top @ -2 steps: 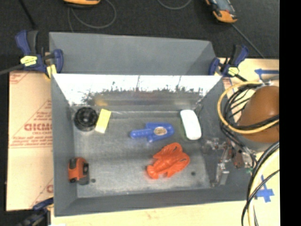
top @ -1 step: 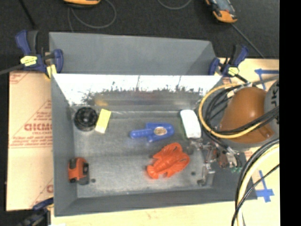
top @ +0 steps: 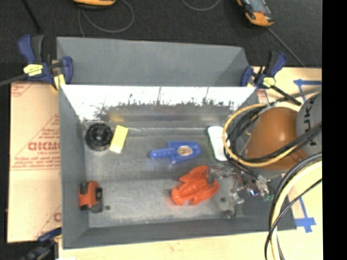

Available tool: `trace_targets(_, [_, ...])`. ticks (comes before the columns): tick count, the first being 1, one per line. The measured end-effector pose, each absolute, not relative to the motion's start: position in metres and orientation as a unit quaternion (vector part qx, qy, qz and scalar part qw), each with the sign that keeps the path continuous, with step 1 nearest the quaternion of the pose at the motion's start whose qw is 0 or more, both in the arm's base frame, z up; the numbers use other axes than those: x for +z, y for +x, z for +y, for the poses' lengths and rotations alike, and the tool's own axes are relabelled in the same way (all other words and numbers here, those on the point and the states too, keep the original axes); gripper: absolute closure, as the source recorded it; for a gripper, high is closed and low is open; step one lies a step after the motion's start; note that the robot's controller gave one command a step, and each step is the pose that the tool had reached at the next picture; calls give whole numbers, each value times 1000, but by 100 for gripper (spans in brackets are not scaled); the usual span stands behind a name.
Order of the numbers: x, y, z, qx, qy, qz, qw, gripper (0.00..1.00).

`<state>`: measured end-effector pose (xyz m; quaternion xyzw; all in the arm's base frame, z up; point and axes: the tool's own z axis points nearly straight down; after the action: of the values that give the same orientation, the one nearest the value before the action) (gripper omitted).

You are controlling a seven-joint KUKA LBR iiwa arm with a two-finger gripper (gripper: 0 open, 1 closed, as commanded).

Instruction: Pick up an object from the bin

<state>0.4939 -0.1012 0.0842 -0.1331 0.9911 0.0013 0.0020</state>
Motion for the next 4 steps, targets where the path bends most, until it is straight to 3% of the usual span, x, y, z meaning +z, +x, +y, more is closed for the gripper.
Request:
trace_targets(3, [72, 552, -38, -1, -206, 979, 2, 0])
trace_targets(4, [72, 570, -32, -1, -357, 934, 3, 100])
